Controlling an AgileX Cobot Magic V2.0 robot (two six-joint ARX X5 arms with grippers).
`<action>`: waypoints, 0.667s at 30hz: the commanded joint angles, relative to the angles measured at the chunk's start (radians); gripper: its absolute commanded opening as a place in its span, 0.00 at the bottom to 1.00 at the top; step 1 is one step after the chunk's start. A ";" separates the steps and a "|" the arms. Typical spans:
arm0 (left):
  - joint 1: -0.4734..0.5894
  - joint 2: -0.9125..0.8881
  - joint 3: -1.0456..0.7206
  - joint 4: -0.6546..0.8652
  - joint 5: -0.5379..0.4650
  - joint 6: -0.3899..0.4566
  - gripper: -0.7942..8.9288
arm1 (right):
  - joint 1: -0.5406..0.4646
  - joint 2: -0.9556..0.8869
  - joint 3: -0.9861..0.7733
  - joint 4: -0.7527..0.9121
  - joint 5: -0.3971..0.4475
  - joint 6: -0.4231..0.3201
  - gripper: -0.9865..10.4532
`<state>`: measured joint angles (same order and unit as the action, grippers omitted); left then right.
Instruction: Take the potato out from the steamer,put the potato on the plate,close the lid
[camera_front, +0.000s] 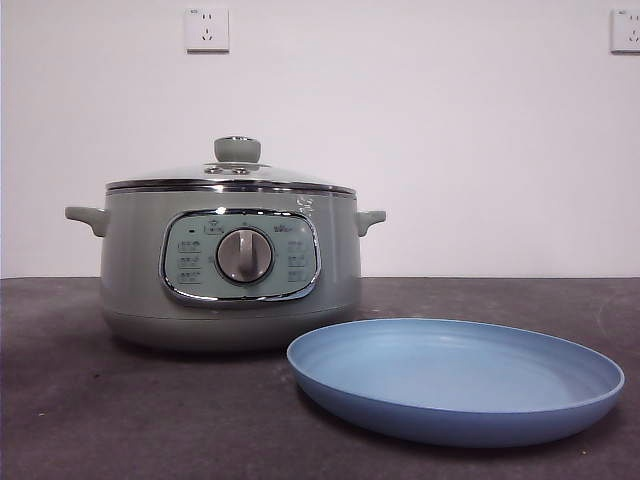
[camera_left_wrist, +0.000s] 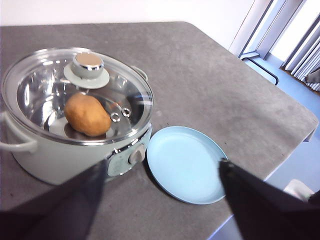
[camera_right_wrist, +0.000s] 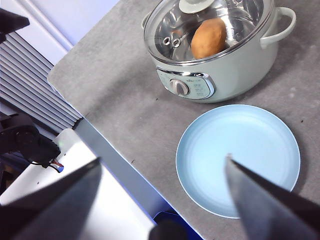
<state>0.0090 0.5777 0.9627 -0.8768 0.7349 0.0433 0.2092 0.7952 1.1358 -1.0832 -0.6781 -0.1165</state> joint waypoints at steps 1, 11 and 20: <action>-0.003 -0.002 0.002 0.037 -0.002 0.012 0.73 | 0.002 -0.001 0.001 0.003 0.000 0.004 0.61; -0.031 0.117 0.008 0.139 -0.022 0.009 0.73 | 0.002 0.010 0.001 0.009 0.000 0.014 0.61; -0.172 0.344 0.008 0.375 -0.158 0.009 0.73 | 0.002 0.030 0.001 0.009 0.000 0.014 0.61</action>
<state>-0.1501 0.9051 0.9676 -0.5251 0.5926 0.0452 0.2092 0.8242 1.1358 -1.0779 -0.6777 -0.1085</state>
